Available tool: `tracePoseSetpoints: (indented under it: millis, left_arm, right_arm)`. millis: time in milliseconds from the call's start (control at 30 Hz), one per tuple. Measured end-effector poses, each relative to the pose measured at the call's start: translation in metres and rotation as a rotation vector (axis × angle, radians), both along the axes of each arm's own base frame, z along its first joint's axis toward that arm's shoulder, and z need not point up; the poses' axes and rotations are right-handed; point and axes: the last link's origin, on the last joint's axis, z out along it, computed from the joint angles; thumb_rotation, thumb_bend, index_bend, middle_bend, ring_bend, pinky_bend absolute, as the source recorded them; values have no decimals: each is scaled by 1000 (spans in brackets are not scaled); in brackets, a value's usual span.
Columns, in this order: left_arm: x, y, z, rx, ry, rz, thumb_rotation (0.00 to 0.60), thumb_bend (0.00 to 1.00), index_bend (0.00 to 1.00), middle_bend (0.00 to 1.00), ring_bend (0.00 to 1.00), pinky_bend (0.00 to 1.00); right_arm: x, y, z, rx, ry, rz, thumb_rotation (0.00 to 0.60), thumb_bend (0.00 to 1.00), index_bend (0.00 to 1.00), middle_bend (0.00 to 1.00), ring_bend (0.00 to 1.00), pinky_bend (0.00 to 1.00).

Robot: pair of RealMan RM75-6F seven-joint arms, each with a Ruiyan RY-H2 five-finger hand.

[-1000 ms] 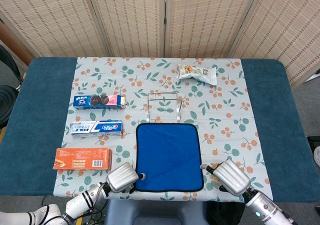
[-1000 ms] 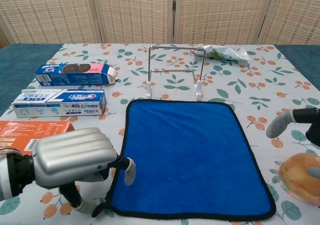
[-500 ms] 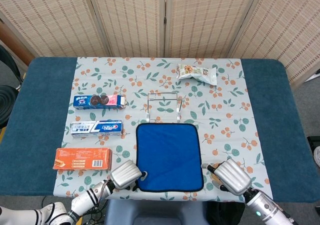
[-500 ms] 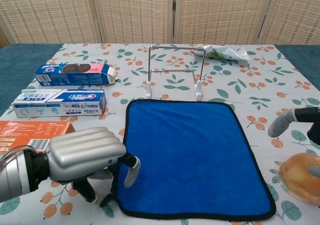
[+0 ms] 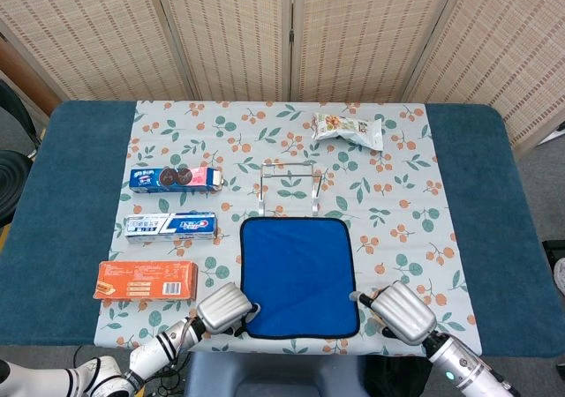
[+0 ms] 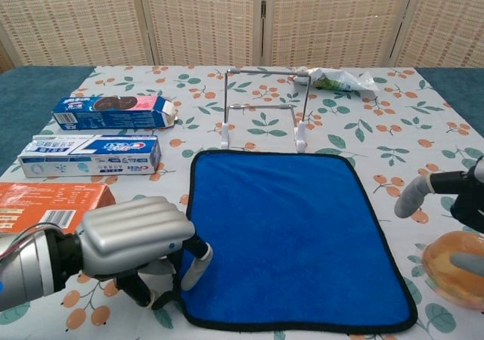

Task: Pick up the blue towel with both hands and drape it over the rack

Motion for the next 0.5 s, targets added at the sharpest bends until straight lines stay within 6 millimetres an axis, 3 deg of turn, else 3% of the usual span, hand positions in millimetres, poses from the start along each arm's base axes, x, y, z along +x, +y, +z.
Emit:
tracePoseSetpoints:
  millis: [167, 500]
  left_arm:
    - [1, -1, 0, -7, -9, 6, 600, 426, 643, 1000, 950, 1000]
    - [1, -2, -1, -22, -17, 21, 600, 426, 641, 1000, 951, 1000]
  right_arm:
    - [2, 0, -14, 27, 13, 27, 600, 206, 356, 888, 823, 978]
    - [-7, 2, -44, 35, 32, 66, 600, 173, 383, 906, 839, 993]
